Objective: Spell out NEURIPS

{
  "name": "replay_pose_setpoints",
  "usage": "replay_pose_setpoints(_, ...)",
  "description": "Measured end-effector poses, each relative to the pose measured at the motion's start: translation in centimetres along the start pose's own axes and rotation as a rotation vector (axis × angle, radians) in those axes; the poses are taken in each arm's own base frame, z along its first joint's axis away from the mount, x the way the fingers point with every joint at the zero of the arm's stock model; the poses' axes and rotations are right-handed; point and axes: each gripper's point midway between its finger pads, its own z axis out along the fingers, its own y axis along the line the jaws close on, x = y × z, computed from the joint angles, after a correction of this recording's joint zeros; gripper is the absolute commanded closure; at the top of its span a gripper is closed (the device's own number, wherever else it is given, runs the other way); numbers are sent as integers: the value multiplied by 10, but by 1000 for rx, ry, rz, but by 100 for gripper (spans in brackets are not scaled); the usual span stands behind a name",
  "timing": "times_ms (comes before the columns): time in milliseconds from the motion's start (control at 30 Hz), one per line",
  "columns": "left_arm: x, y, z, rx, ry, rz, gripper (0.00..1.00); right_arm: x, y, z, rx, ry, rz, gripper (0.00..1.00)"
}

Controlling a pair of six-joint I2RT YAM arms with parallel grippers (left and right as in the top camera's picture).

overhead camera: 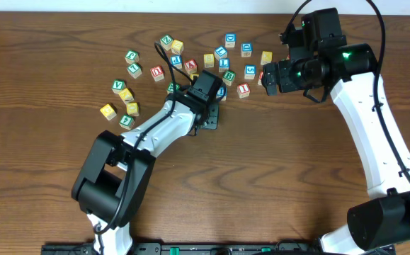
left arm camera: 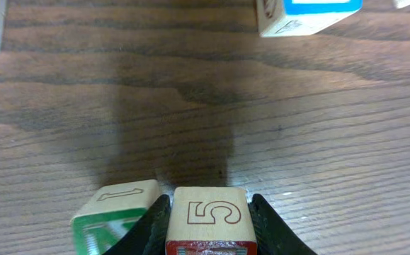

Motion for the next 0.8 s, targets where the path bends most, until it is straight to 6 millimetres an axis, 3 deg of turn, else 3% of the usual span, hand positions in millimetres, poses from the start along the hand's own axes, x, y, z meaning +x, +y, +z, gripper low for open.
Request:
replay_pose_setpoints(233, 1, 0, 2, -2, 5, -1, 67, 0, 0, 0, 0, 1, 0, 1)
replay_pose_setpoints(800, 1, 1, 2, -3, 5, -3, 62, 1, 0, 0, 0, 3, 0, 1)
